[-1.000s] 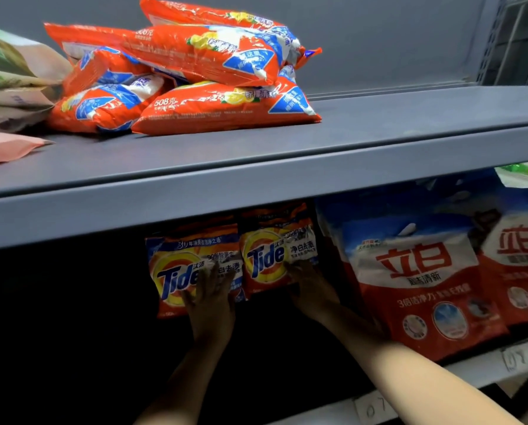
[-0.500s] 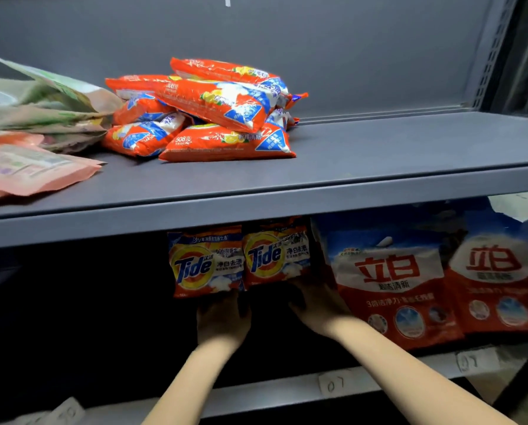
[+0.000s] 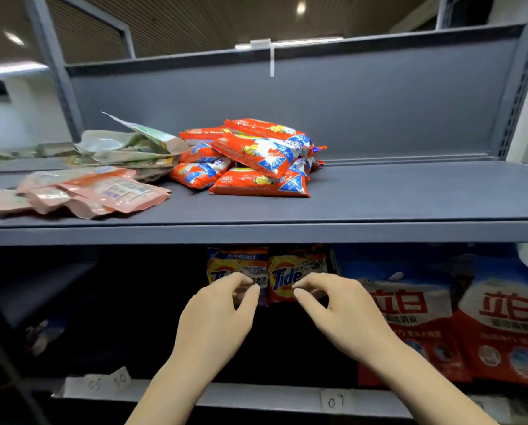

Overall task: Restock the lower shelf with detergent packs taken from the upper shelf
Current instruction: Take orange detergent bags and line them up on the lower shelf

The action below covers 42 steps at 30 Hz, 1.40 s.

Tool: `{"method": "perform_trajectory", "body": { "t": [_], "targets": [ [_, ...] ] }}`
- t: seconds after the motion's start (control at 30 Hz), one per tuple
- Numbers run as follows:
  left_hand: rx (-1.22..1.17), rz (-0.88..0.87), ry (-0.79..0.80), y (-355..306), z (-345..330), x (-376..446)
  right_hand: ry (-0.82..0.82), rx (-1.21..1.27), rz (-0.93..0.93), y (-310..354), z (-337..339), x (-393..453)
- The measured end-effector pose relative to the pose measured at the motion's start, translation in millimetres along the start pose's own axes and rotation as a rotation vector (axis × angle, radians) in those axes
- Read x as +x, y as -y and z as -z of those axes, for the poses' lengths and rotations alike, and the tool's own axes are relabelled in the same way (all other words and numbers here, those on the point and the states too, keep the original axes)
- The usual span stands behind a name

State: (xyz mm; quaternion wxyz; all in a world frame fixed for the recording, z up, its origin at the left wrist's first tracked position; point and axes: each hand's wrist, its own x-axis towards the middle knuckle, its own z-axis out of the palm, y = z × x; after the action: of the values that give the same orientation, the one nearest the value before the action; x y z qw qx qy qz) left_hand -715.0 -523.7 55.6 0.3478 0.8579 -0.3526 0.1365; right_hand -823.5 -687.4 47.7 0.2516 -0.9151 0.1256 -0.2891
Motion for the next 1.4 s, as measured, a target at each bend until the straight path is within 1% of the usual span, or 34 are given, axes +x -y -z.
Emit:
{"method": "perform_trajectory", "body": {
  "t": [0.13,0.2,0.37,0.5,0.63,0.77,0.9,0.97,1.03,1.1,1.2,1.23,1.33,1.4],
  "targets": [
    [-0.078,-0.005,-0.105,-12.4,40.4,26.4,-0.112,0.073,0.076,24.9,31.0,18.0],
    [-0.095,0.013,-0.144,-13.7,55.3,48.6,-0.169,0.087,0.08,31.4,42.9,34.8],
    [-0.136,-0.012,-0.138,-6.1,72.9,109.9,-0.263,0.057,0.04,37.1,60.3,86.6],
    [-0.127,-0.028,-0.141,-4.4,74.9,162.2,-0.263,-0.005,-0.044,32.5,69.8,126.7],
    [-0.142,-0.034,-0.097,-7.6,71.5,217.2,-0.289,-0.097,-0.144,25.7,83.3,167.4],
    [-0.091,-0.013,-0.062,-11.8,62.4,265.8,-0.304,-0.136,-0.251,17.6,90.9,207.5],
    [-0.026,0.06,-0.021,-12.0,42.6,294.1,-0.248,-0.142,-0.333,10.8,83.3,241.0],
    [0.027,0.069,-0.04,-9.5,27.2,298.8,-0.201,-0.158,-0.365,7.0,75.5,254.9],
    [0.077,0.046,-0.119,-5.5,14.2,299.4,-0.19,-0.116,-0.404,3.1,67.9,267.3],
    [0.109,0.022,-0.185,-1.3,7.9,300.7,-0.227,-0.06,-0.456,-0.2,64.9,278.4],
    [0.237,0.045,-0.239,4.8,8.8,306.5,-0.241,-0.02,-0.53,-7.9,66.3,291.1],
    [0.267,0.062,-0.251,6.1,9.7,307.9,-0.231,0.03,-0.567,-10.7,66.2,293.5],
    [0.258,0.119,-0.202,6.6,10.6,308.2,-0.213,0.26,-0.688,-15.0,63.3,296.1],
    [0.153,0.167,-0.143,5.8,10.5,306.7,-0.196,0.391,-0.728,-15.5,64.0,297.4]
  ]
}}
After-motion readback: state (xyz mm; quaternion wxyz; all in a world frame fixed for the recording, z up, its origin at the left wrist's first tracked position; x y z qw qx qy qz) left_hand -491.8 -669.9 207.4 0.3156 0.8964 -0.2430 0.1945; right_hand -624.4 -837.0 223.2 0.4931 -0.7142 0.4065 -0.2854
